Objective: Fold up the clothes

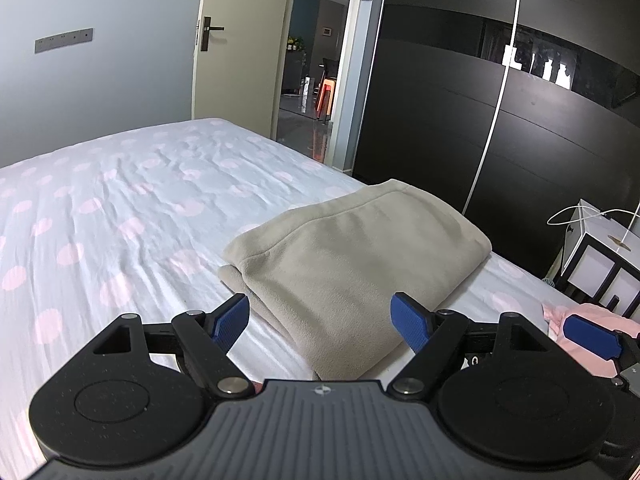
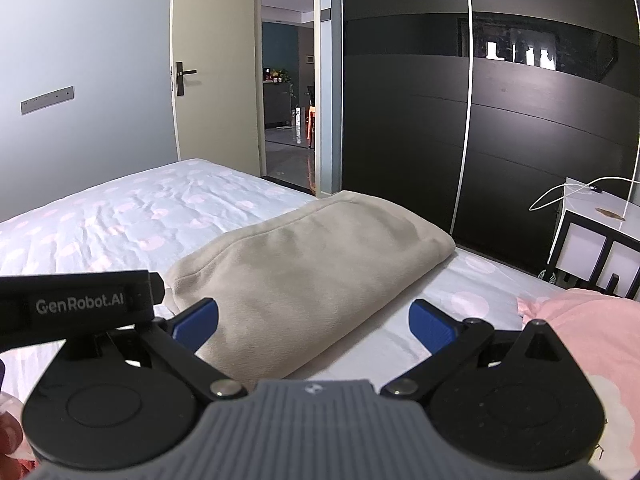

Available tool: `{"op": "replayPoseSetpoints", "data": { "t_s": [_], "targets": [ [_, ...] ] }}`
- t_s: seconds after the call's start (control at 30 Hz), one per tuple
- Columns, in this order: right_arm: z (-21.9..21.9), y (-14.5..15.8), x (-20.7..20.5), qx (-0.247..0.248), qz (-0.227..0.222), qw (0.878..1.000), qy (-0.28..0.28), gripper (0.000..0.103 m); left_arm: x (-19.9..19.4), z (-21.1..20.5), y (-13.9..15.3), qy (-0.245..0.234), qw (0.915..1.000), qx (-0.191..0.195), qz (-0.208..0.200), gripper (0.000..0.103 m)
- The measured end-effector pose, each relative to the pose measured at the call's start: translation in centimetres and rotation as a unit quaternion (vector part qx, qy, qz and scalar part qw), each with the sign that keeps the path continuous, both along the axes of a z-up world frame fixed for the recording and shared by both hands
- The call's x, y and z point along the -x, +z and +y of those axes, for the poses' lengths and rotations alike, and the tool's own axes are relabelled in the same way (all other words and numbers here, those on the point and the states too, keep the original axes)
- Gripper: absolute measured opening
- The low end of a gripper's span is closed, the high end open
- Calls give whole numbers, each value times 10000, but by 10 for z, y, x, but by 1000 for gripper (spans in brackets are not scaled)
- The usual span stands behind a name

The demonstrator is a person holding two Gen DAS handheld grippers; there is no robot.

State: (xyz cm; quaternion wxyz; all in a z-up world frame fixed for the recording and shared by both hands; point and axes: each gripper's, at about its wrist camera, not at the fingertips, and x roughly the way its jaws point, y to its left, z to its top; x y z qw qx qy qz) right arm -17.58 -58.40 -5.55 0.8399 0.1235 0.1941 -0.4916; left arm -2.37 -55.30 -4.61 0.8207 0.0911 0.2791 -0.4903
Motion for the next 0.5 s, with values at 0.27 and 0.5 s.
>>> {"op": "replayPoseSetpoints", "data": {
  "t_s": [0.27, 0.5],
  "targets": [
    [2, 0, -1, -11, -31, 10000, 37, 102, -2, 1, 0, -2, 10000, 5, 31, 77],
    [3, 1, -1, -28, -85, 9999, 68, 102, -5, 4, 1, -12, 10000, 69, 57, 78]
  ]
}}
